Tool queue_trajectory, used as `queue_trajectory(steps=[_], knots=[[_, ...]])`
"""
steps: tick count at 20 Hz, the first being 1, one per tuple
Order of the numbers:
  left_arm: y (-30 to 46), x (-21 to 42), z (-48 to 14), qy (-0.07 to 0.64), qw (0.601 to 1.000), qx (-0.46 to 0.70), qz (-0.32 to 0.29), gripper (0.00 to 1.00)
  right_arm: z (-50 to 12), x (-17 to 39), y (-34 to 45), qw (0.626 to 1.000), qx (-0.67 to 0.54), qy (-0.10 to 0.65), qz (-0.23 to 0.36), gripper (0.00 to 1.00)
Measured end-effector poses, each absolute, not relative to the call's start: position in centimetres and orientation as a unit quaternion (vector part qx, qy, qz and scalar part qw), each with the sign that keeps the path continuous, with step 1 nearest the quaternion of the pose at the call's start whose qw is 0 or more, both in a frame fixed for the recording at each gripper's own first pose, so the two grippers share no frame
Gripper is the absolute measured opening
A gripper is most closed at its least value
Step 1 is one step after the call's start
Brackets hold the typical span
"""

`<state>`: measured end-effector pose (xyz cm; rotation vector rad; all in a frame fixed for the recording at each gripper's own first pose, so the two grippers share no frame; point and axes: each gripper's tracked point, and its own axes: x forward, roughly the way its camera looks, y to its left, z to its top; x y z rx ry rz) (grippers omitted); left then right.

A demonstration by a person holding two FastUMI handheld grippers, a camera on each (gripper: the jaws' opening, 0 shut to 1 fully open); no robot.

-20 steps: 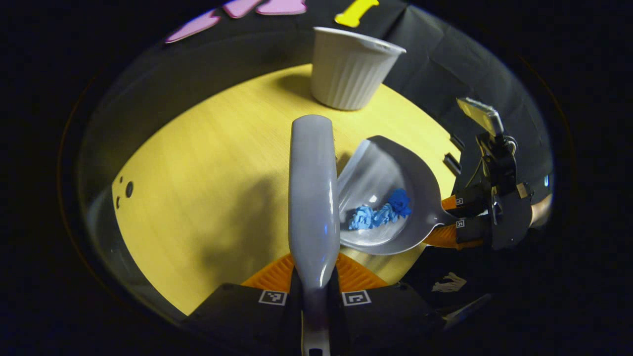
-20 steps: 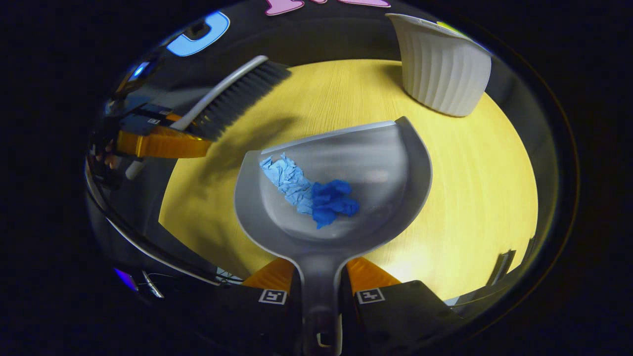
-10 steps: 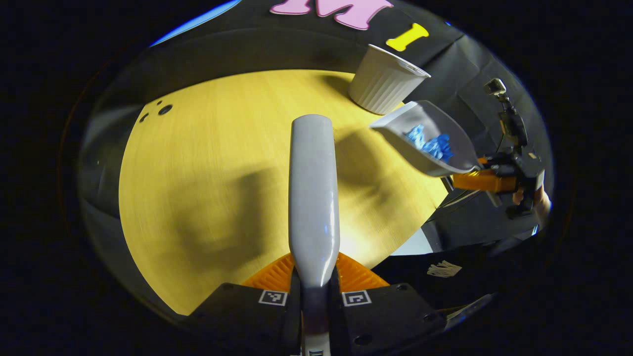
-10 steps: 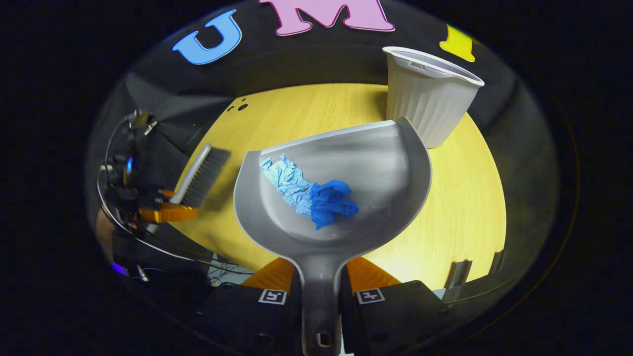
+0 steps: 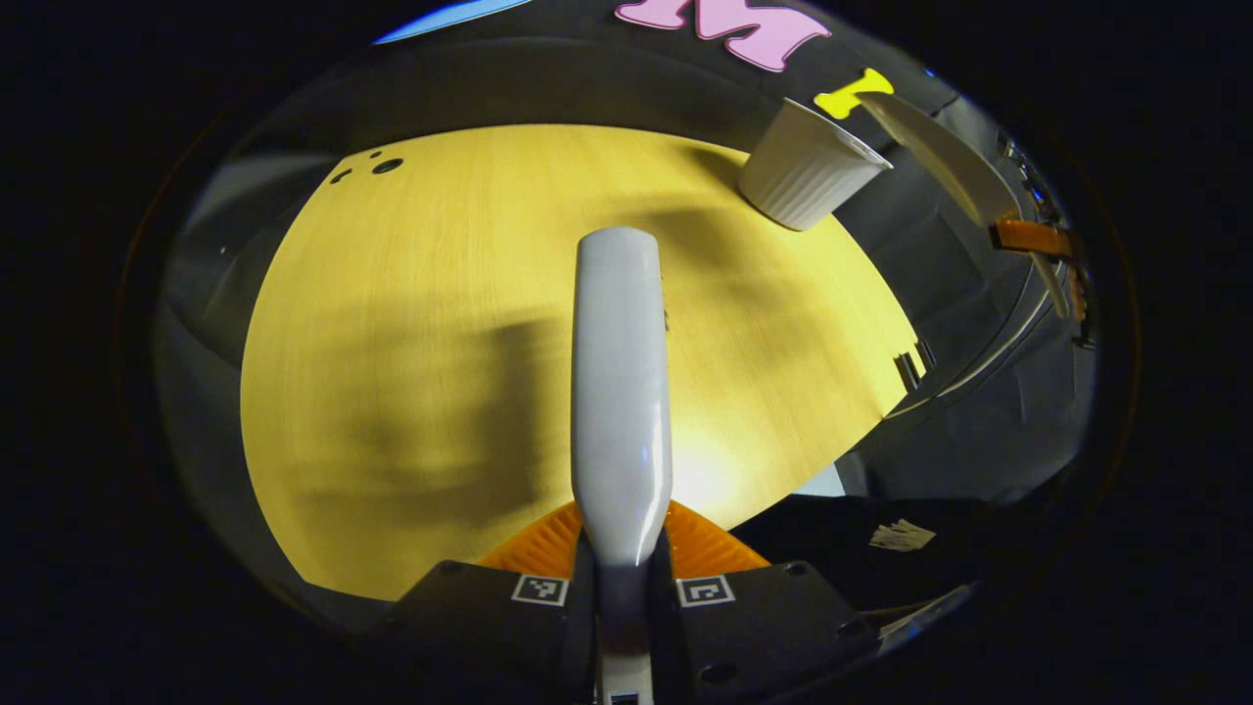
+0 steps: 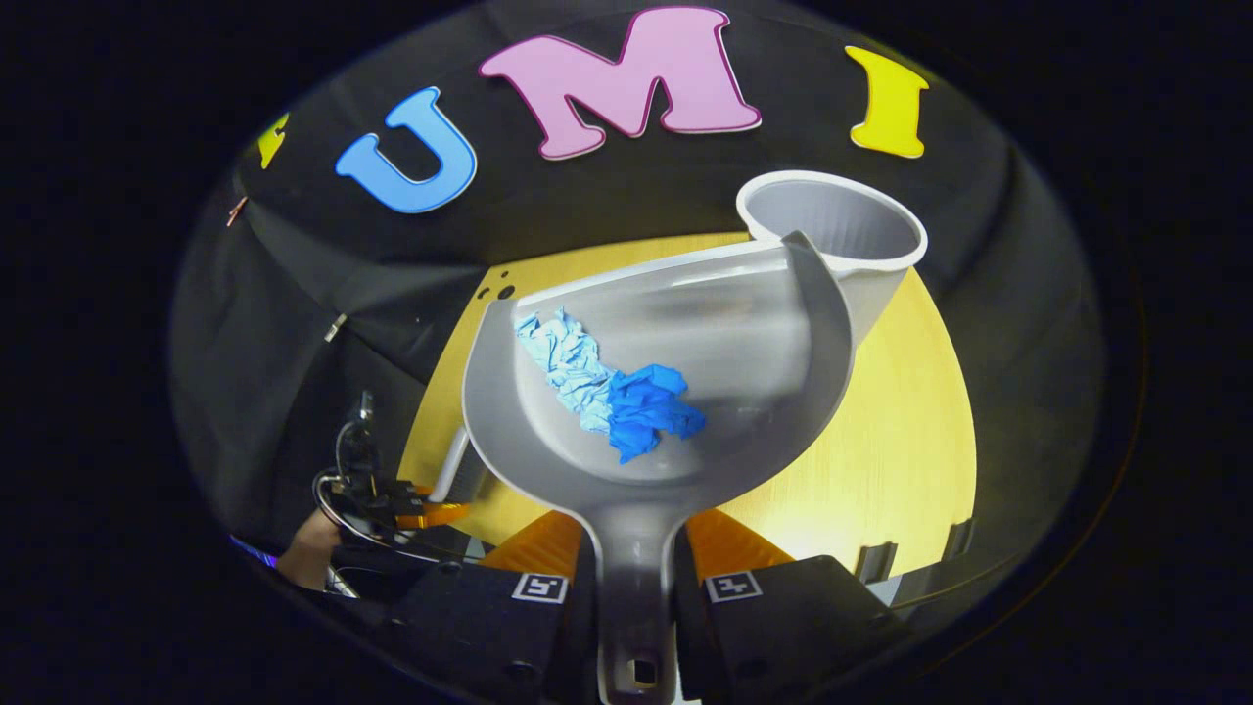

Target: Pick up the small broom and dustpan from the desktop, sweep the trash into the dustpan with the broom, and then empty the trash into the garbage bin.

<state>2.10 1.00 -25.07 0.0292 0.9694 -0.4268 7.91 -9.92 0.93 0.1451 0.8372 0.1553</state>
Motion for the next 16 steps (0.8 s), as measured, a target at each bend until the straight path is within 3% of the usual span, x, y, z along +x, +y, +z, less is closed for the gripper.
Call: queue_trajectory(steps=[6, 16], knots=[[-0.4, 1.9, -24.8, 0.466, 0.87, -0.041, -0.154, 0.26, 4.8, 14.4, -15.5, 0.916, 0.056, 0.391, 0.074, 0.36], [-4.9, 3.5, -22.0, 0.436, 0.889, -0.124, -0.067, 0.26, 4.6, 23.7, -24.7, 0.922, 0.052, 0.38, 0.061, 0.36]])
